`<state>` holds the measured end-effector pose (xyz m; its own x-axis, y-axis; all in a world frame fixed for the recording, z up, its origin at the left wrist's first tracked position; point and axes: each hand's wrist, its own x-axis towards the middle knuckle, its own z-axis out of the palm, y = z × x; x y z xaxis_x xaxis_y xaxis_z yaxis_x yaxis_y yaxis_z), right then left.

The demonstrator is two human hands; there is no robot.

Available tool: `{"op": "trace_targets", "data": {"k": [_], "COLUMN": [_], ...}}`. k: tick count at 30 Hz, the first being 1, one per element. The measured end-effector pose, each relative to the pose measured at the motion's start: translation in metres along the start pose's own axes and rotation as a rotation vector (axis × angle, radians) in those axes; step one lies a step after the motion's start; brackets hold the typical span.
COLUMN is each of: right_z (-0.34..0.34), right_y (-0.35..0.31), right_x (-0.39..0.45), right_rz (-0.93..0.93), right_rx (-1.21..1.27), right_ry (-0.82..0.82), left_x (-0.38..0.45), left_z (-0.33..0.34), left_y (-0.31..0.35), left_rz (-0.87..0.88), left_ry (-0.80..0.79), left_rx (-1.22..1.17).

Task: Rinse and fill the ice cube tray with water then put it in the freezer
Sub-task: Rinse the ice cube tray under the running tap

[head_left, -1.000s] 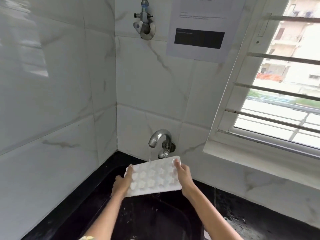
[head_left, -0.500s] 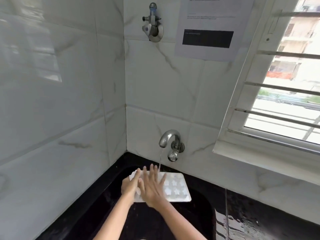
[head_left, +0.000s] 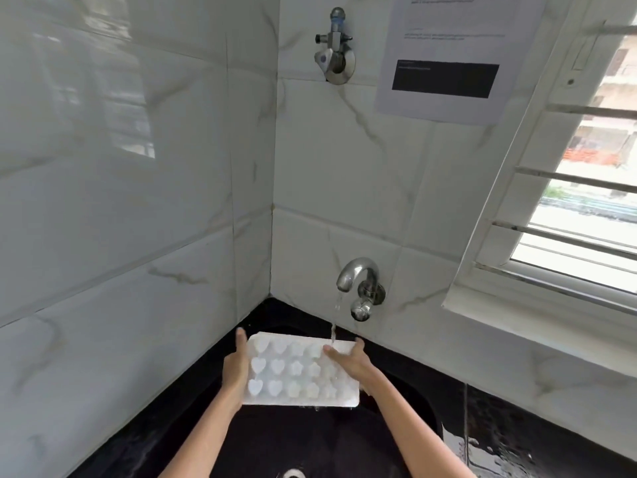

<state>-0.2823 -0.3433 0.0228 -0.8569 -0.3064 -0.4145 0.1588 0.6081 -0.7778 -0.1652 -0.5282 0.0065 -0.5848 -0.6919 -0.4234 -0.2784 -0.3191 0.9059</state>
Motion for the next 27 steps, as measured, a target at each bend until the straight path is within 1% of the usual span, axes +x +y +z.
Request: {"op": "trace_targets", "data": {"k": [1,3,4,6,9,11,13,14,16,17,19,20,21,22,23,25,27], "right_z": [-0.006,-0.017,-0.021,-0.031,-0.046,-0.06,-0.08,-0.091,-0.112,-0.118,-0.119,-0.114,-0.104,-0.094,-0.081,-0.052,-0.025], "right_y": [-0.001,0.001,0.001,0.002,0.002,0.007,0.011,0.013,0.017,0.02,0.031,0.037,0.04,0.041,0.038,0.023,-0.001], "right_x": [-0.001,0.002,0.003,0.002,-0.004,-0.006,-0.008,-0.009,-0.012,-0.013,-0.014,-0.011,-0.009,-0.007,-0.004,0.0,-0.005], "right_rz": [-0.032,-0.098,-0.132,-0.237,-0.474,-0.606,-0.672,-0.686,-0.67,-0.613,-0.443,-0.368,-0.329,-0.331,-0.372,-0.475,-0.487], "right_rx": [-0.022,-0.104,-0.118,-0.15,-0.221,-0.284,-0.365,-0.412,-0.529,-0.64,-0.89,-0.944,-0.939,-0.91,-0.86,-0.667,-0.389], "right_ry": [-0.038,-0.043,-0.025,0.05,0.234,0.322,0.371,0.377,0.332,0.262,0.074,0.007,-0.032,-0.051,-0.059,-0.026,0.004], "left_x": [0.006,0.012,0.013,0.009,0.002,-0.002,-0.004,-0.004,-0.004,-0.002,0.003,0.007,0.01,0.015,0.015,0.013,0.008], "left_z": [-0.004,-0.005,-0.004,0.005,0.021,0.032,0.05,0.06,0.076,0.08,0.083,0.08,0.076,0.074,0.072,0.067,0.065], "left_y": [-0.006,-0.013,-0.016,-0.02,-0.029,-0.036,-0.042,-0.042,-0.037,-0.034,-0.024,-0.02,-0.012,-0.008,-0.001,0.01,0.019], "left_rz": [-0.016,-0.083,-0.132,-0.259,-0.389,-0.416,-0.385,-0.363,-0.336,-0.311,-0.273,-0.251,-0.227,-0.2,-0.164,-0.096,-0.069], "left_ry": [0.043,0.074,0.04,-0.089,-0.288,-0.384,-0.422,-0.449,-0.482,-0.489,-0.51,-0.52,-0.527,-0.529,-0.519,-0.477,-0.479], "left_rx": [-0.03,-0.082,-0.124,-0.186,-0.271,-0.357,-0.398,-0.378,-0.365,-0.339,-0.232,-0.166,-0.096,-0.029,0.047,0.2,0.306]}}
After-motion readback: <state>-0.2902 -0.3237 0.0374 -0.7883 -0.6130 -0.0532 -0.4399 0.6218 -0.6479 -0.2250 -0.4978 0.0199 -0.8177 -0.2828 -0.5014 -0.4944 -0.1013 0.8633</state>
